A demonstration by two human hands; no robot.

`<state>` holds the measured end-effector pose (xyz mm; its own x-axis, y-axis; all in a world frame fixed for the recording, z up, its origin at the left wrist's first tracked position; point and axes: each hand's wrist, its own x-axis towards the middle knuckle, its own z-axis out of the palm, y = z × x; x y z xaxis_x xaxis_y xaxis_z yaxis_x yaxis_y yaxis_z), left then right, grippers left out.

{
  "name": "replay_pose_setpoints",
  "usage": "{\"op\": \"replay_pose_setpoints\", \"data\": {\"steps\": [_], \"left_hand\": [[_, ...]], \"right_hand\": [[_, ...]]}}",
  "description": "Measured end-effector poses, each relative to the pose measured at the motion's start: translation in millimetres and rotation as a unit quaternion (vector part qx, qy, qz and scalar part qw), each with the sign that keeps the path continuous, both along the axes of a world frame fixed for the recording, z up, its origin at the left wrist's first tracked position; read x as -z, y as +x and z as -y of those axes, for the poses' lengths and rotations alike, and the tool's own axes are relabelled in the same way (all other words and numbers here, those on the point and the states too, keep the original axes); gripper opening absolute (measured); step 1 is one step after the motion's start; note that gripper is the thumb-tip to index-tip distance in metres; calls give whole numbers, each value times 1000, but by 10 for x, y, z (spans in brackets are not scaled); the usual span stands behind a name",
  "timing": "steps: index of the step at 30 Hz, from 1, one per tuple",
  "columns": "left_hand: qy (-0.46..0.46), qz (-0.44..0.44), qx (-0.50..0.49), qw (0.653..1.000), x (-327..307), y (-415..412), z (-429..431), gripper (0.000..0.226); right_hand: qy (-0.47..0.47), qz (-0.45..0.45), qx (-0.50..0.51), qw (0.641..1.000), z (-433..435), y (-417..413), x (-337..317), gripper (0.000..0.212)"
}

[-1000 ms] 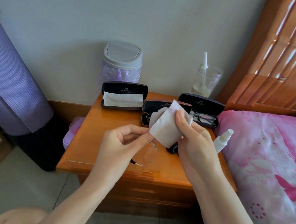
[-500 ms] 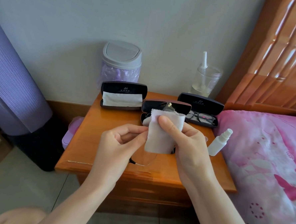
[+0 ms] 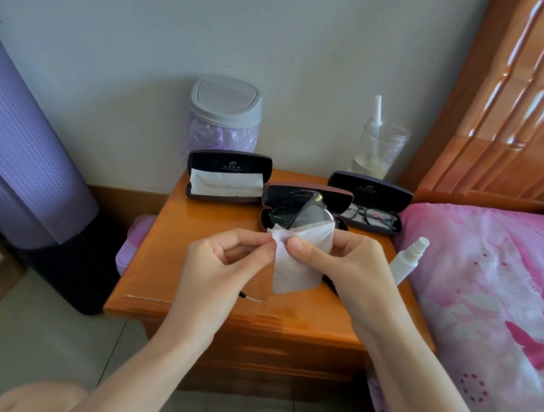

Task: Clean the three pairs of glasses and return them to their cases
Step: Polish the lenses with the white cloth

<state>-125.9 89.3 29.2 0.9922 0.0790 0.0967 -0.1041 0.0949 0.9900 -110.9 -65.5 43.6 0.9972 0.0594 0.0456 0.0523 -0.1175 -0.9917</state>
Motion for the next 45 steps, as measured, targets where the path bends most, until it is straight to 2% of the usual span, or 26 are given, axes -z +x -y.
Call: {"op": "replay_pose_setpoints", "data": {"steps": [6, 15, 26, 30, 38, 45], "left_hand": [[1, -2, -7, 1000, -11, 7, 5, 10], [-25, 8, 6, 1000, -55, 16, -16, 9], [4, 30, 3, 1000, -66, 6, -18, 7], [30, 30, -3, 999, -57, -4, -7, 7], [46, 28, 10, 999, -42, 6, -2, 9], [17, 28, 7, 999, -54, 2, 21, 11]], "right_hand": [[-8, 35, 38, 999, -10, 7, 20, 41], [-8, 26, 11, 1000, 60, 14, 6, 33], [62, -21, -13, 998, 9, 15, 93, 32], [49, -14, -15, 999, -44, 16, 95, 38], [109, -12, 19, 994, -56, 86, 3, 37], [120, 8, 18, 993, -79, 116, 10, 38]]}}
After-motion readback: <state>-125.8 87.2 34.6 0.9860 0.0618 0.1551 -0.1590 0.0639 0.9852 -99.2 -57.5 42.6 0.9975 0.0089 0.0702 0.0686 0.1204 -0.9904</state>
